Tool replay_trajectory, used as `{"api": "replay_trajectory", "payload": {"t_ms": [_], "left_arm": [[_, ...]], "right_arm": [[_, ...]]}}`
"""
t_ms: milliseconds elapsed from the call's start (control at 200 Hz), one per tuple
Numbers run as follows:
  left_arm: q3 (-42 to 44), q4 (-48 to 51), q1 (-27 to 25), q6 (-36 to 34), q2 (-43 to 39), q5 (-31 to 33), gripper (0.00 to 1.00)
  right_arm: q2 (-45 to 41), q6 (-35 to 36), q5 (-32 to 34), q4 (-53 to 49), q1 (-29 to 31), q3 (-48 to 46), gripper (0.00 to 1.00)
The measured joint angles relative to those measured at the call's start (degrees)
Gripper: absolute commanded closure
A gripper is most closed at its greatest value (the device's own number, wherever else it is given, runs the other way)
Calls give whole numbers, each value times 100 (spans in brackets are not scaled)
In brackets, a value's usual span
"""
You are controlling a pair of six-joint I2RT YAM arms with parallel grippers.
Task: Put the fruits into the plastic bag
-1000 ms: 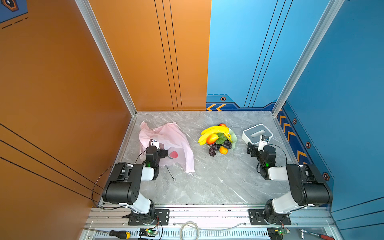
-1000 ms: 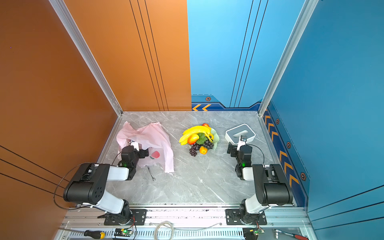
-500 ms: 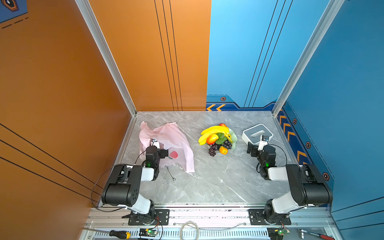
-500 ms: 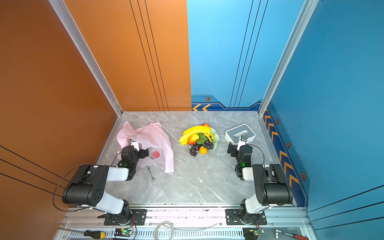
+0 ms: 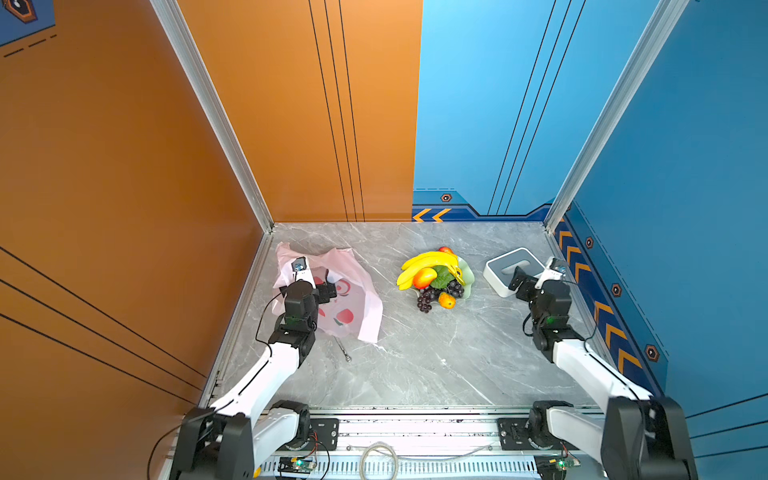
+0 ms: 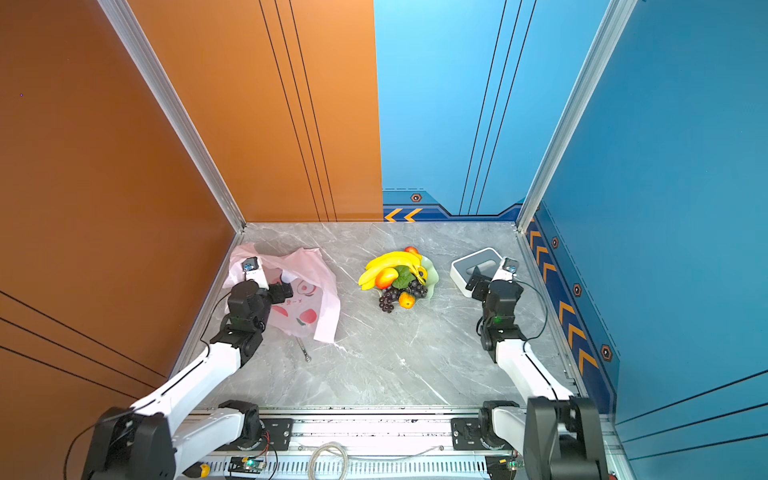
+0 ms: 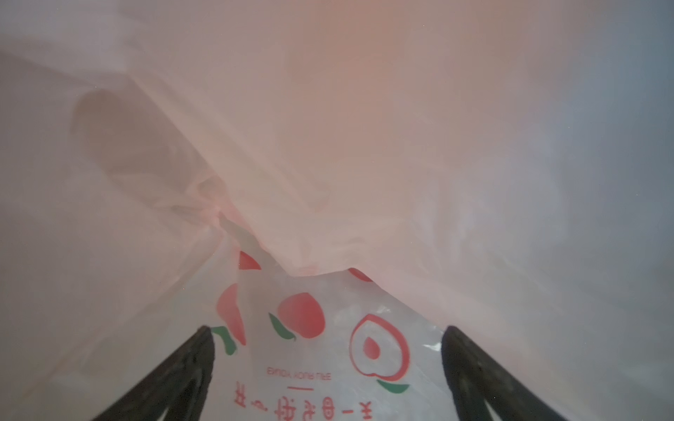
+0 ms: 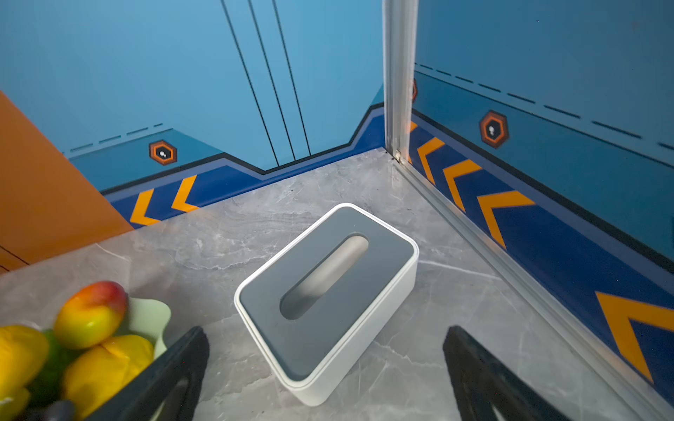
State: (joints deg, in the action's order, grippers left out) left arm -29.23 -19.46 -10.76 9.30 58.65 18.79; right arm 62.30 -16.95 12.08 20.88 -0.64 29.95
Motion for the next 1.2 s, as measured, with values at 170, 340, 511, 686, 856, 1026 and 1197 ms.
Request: {"api": "replay_trajectory", "payload": {"t_ms": [170, 340, 511, 686, 856, 1026, 1197], "left_arm": [[-439, 1602, -361, 697, -800, 120, 2], [-1091, 3357, -170, 1427, -1067, -352, 2], [-1338, 4476, 46, 2256, -940, -1515, 2], [-1290, 5003, 24, 3038, -949, -2406, 2], [-1279, 5193, 26, 3456, -953, -2839, 2], [-1279, 5320, 33, 3665, -951, -3042, 2], [-1279, 5379, 66, 3755, -951, -3073, 2]], "right_arm": [[-581, -774, -339, -1932, -129, 1069, 0], [-448, -979, -697, -3519, 697, 2450, 0], [439, -1058, -763, -4645, 2330, 4076, 0], [1867, -1460, -988, -5259, 3932, 5075, 0], [3128, -1744, -1412, -5532, 5187, 5473, 0], [3692, -1810, -1950, -5641, 5742, 5488, 0], [3755, -1917, -2267, -5386, 6039, 5368, 0]]}}
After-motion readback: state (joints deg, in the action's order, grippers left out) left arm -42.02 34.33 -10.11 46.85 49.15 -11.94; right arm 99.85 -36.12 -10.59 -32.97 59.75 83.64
